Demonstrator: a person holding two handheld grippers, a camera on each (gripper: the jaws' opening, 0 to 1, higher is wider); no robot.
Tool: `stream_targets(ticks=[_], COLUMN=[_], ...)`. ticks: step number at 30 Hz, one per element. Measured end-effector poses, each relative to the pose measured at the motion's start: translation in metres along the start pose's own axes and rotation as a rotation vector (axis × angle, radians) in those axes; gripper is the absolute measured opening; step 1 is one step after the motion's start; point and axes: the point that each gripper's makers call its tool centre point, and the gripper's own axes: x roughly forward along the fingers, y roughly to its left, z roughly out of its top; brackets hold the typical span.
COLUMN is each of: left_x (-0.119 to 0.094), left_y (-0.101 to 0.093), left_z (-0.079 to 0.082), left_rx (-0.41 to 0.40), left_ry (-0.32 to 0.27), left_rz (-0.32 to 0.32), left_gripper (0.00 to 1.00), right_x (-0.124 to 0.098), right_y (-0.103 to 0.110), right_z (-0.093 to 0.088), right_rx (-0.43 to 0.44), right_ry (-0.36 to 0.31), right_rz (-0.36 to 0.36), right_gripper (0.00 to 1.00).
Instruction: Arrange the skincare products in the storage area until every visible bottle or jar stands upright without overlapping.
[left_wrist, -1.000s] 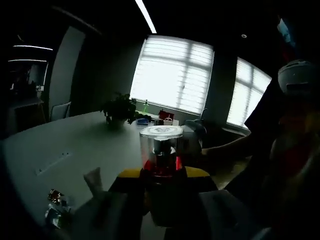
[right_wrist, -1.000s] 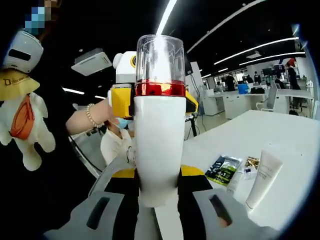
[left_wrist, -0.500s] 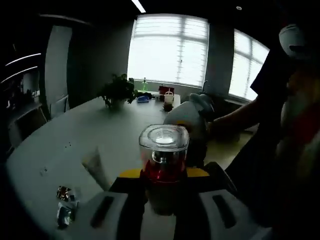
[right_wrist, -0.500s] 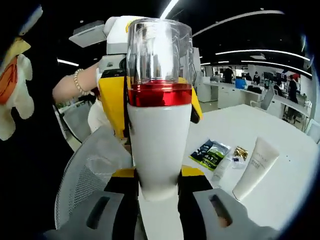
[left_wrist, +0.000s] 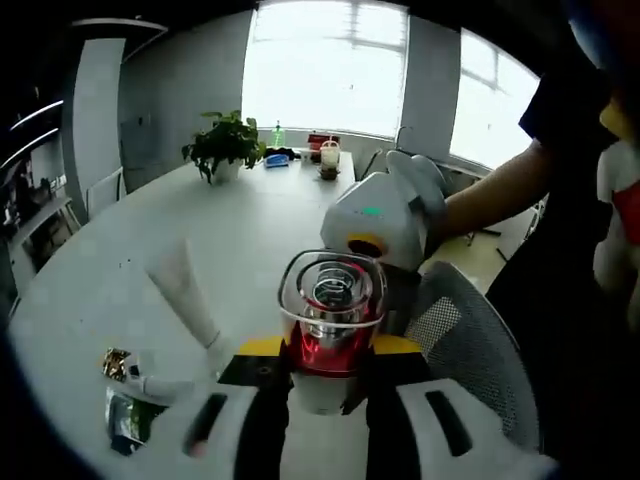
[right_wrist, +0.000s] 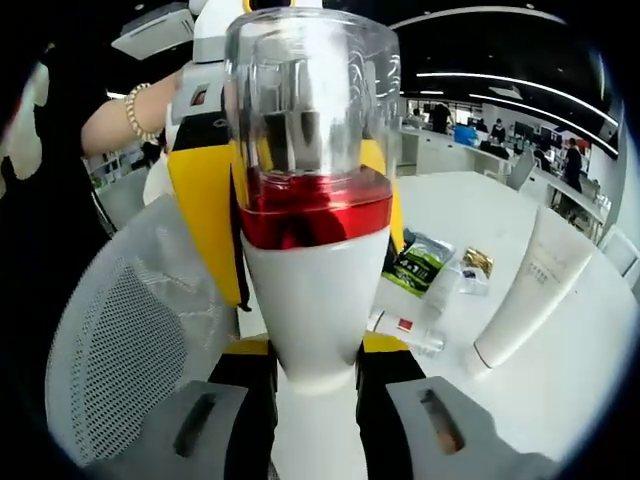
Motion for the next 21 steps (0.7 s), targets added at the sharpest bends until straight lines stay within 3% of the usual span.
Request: stream_targets(ticks=[12,21], left_x=[0.021,0.028], left_y=[0.018,0.023], left_z=[-0.044,-0.058], left_rx=[-0.02,-0.044], left_ry=[0.039,0.048], left_rz=[-0.004,0.013], left_gripper=[0.25,0.25], right_x=[0.029,0.034], right_y=[-0.011,-0.015], right_z=[-0.036,-0.049], right_rx=[0.016,-0.014], right_ry=[0.078,0.112], right_rz=[-0.022,-0.024], right_gripper=[0.29,0.29])
